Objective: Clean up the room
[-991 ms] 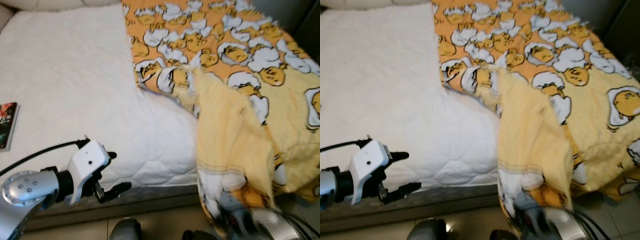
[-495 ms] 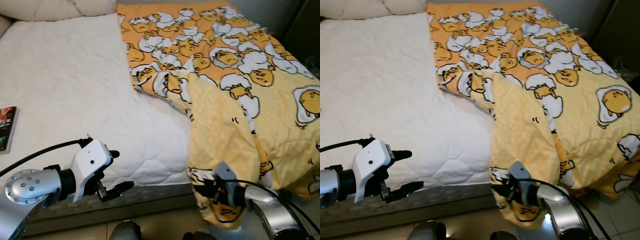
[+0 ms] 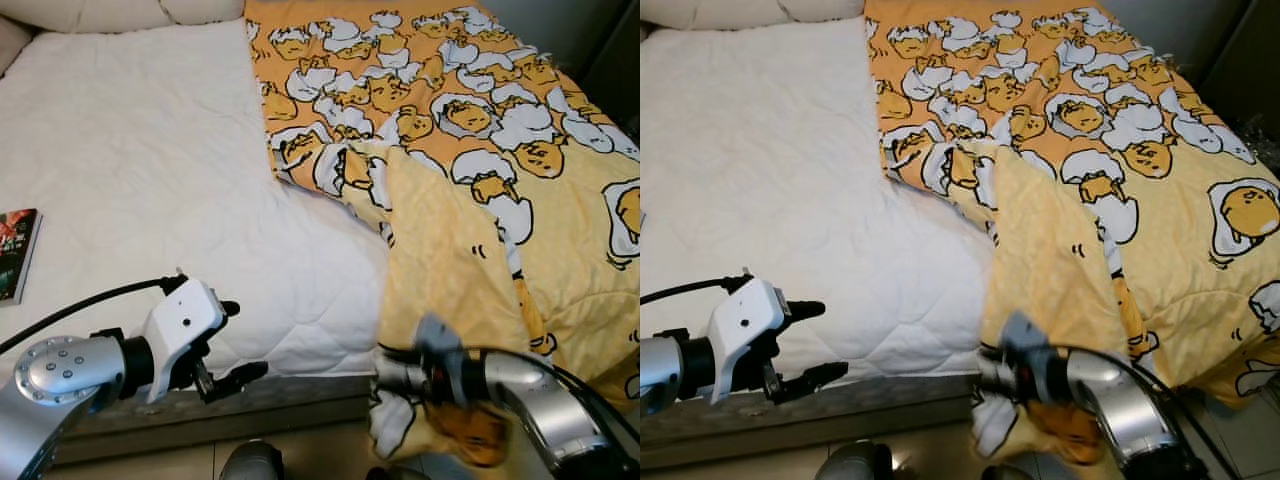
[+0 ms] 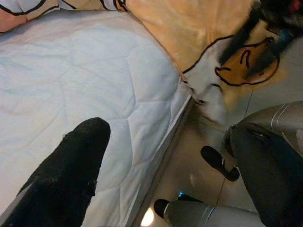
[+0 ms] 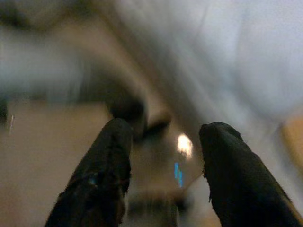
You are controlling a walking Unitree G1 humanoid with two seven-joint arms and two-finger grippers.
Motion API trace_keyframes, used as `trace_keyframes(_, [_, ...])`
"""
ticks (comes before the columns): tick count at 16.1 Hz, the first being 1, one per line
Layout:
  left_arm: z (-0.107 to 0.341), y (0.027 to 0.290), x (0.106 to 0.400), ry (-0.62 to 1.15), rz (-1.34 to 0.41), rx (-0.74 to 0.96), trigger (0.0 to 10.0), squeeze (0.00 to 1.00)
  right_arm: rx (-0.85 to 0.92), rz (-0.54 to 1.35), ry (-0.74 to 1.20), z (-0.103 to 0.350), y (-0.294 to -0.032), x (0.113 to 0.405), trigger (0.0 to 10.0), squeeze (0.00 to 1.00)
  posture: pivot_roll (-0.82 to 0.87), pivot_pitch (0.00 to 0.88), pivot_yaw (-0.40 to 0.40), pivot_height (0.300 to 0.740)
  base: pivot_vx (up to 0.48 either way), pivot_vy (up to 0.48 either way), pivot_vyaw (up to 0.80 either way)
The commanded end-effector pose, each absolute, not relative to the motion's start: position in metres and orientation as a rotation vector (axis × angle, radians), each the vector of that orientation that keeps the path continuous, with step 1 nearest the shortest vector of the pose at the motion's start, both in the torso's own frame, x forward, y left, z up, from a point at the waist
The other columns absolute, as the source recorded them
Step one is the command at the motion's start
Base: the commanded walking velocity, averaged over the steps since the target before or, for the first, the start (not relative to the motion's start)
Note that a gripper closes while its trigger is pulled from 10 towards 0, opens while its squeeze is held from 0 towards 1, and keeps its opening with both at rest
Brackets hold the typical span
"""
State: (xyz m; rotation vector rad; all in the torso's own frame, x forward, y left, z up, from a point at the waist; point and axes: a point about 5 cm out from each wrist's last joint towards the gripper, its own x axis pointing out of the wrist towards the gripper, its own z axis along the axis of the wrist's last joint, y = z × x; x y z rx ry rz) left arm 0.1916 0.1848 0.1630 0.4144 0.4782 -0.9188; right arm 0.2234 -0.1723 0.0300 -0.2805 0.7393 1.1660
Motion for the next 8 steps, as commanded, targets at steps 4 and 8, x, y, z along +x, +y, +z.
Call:
trace_keyframes(4, [0.163,0.182,0.190,0.470,-0.915,0.432,10.0,0.01,-0.302,0.963,0.603,0.037,-0.162,0.254,10.0,1.00,0.18,0.072,0.010,0.740,0.000,0.000,0.00])
trace_keyframes(8, [0.162,0.179,0.188,0.459,-0.908,0.422,10.0,0.01,-0.426,0.596,0.553,0.036,-0.157,0.296,10.0,1.00,0.18,0.077,0.015,0.740,0.000,0.000,0.00])
